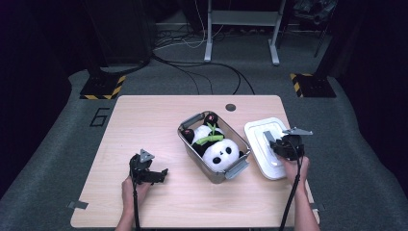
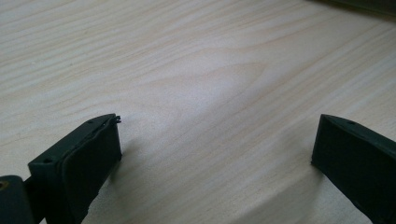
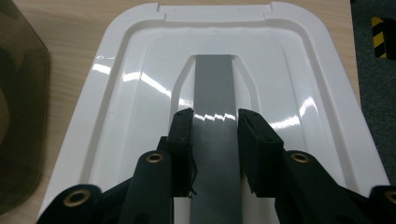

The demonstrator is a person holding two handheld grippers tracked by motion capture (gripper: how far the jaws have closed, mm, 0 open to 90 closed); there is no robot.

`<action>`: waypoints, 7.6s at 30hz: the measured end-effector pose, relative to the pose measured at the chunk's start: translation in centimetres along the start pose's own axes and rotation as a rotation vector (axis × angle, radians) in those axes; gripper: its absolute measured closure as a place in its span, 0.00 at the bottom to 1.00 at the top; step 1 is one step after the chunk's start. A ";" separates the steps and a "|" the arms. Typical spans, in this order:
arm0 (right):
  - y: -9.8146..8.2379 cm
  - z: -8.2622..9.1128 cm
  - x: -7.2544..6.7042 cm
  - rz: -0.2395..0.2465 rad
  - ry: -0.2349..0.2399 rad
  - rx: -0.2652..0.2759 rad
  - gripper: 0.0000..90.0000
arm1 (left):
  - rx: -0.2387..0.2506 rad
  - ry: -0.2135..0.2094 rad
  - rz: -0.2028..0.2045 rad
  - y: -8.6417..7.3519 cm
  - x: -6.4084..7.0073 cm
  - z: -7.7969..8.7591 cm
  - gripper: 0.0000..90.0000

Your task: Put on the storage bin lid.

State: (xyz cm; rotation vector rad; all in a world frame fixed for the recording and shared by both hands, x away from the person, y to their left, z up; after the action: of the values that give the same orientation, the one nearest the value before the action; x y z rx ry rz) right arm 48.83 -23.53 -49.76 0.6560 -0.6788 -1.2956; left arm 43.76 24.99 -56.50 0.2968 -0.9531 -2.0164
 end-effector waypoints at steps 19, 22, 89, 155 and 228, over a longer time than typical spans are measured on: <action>2.7 2.7 0.7 0.002 0.008 0.042 0.74 | 0.000 0.000 0.000 0.0 0.0 0.0 0.01; 3.0 3.0 0.9 -0.007 0.012 0.049 0.74 | 0.000 0.000 0.000 0.0 0.0 0.0 0.01; 11.2 9.4 -7.1 0.140 0.149 0.172 0.74 | -0.001 0.000 0.000 0.0 0.0 0.0 0.01; 9.9 6.8 -18.3 0.243 0.305 0.052 0.74 | -0.003 -0.004 -0.003 0.0 0.0 0.0 0.01; 8.5 3.9 -18.0 0.290 0.314 -0.029 0.09 | 0.004 -0.003 0.001 0.0 0.1 0.0 0.02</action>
State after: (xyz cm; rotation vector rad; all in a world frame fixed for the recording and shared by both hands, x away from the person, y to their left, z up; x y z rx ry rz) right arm 48.72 -4.64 -42.24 0.6906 -0.4755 -0.9083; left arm 43.73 24.95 -56.49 0.2956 -0.9586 -2.0153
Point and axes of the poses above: each handheld gripper's, and its own axes: z roughly backward along the jaws, y roughly out of its top, x roughly to its right, the point moved 5 cm from there along -z, roughly forward along the jaws, and after that the axes turned 12 degrees about -y, right-handed, at the moved point
